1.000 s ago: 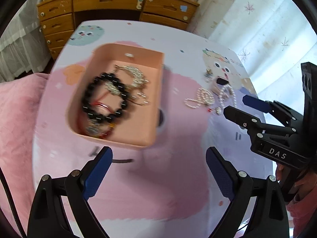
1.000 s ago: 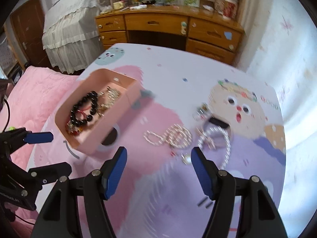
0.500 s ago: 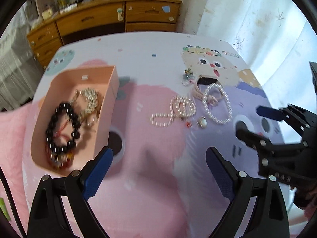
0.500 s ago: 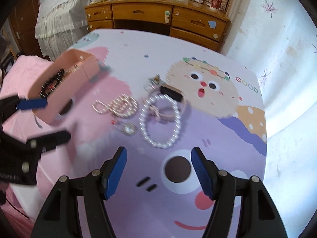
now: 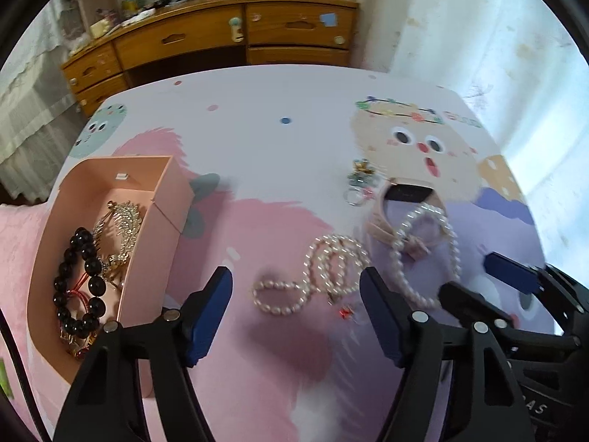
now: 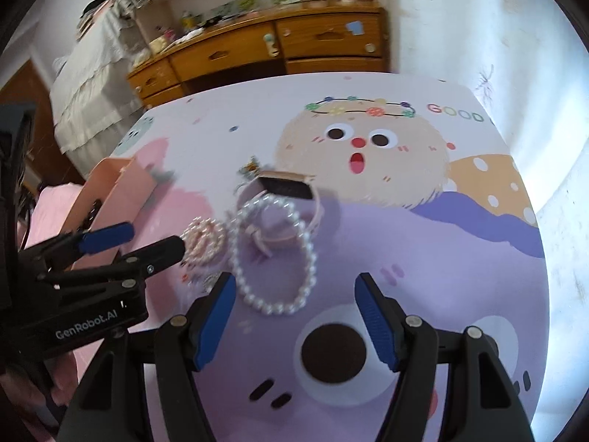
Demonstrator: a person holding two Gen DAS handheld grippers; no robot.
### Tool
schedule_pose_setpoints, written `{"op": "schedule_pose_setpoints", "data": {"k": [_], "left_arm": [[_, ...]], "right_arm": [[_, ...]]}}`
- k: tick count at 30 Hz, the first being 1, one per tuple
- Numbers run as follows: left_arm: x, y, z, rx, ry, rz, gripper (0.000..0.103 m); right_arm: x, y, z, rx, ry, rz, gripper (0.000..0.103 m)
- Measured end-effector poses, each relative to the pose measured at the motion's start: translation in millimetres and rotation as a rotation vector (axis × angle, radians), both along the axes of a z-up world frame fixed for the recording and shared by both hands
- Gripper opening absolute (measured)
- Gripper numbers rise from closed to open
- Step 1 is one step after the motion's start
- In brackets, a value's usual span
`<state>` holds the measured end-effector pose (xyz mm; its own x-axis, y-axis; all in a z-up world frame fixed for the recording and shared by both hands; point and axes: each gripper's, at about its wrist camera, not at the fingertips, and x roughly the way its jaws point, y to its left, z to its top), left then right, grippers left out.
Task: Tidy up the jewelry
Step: 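Grasp the pearl necklace with the left tool while the right tool grasps the pearl bracelet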
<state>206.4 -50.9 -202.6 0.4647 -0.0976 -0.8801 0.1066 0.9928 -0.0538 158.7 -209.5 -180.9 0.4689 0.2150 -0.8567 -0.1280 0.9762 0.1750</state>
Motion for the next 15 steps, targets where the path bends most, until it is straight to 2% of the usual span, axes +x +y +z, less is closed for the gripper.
{"op": "schedule_pose_setpoints", "data": {"k": [2, 7, 10, 13, 15], "left_arm": [[4, -1, -5, 0.011, 0.002, 0.021, 0.07], [7, -2, -10, 0.025, 0.013, 0.023, 0.061], [8, -6, -14, 0.04, 0.031, 0.013, 0.051], [8, -10, -15, 0.034, 0.044, 0.003, 0.049], [7, -15, -16, 0.066, 0.049, -0.017, 0.043]], "right_arm": [[4, 0, -4, 0.001, 0.004, -0.001, 0.066], [9, -2, -10, 0.014, 0.014, 0.006, 0.047], [9, -2, -11, 0.01, 0.013, 0.007, 0.039], [9, 0, -11, -0.003, 0.01, 0.016, 0.029], [10, 0, -12, -0.004, 0.013, 0.027, 0.013]]}}
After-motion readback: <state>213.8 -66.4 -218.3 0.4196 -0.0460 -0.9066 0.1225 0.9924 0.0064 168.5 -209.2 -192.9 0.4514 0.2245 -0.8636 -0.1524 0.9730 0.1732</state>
